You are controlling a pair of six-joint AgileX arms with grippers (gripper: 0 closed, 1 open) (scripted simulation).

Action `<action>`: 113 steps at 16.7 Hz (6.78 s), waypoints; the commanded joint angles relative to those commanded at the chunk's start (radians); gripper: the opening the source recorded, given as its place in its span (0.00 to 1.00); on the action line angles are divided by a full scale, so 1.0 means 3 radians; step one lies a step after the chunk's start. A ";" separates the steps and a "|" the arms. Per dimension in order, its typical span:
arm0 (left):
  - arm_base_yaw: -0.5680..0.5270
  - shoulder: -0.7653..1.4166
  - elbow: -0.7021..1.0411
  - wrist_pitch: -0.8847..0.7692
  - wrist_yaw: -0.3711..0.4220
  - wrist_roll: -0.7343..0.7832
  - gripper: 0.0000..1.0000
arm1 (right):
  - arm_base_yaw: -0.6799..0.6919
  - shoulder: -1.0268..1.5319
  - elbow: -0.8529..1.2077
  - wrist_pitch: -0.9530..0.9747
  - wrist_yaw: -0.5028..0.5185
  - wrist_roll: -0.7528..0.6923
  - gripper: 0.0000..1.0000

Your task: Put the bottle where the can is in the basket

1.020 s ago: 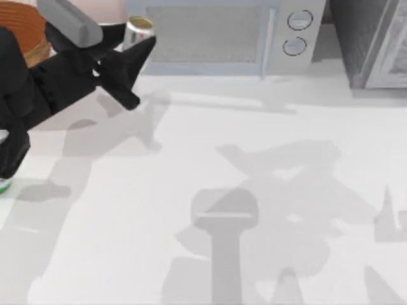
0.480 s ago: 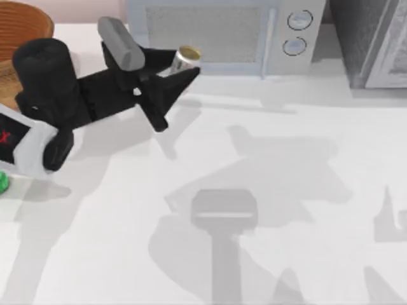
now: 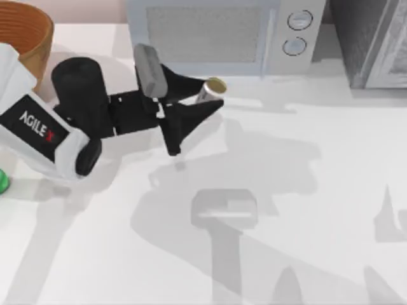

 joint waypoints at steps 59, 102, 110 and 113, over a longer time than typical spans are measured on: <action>0.0749 -0.3096 -0.1613 -0.1448 -0.0656 -0.0145 1.00 | 0.0000 0.0000 0.0000 0.0000 0.0000 0.0000 1.00; 0.1755 -0.3654 -0.3323 -0.0691 -0.2694 0.0075 1.00 | 0.0000 0.0000 0.0000 0.0000 0.0000 0.0000 1.00; 0.2110 -0.1625 -0.3257 0.1076 -0.2286 0.0175 1.00 | 0.0000 0.0000 0.0000 0.0000 0.0000 0.0000 1.00; 0.2198 -0.1150 -0.3250 0.1469 -0.2201 0.0193 1.00 | 0.0000 0.0000 0.0000 0.0000 0.0000 0.0000 1.00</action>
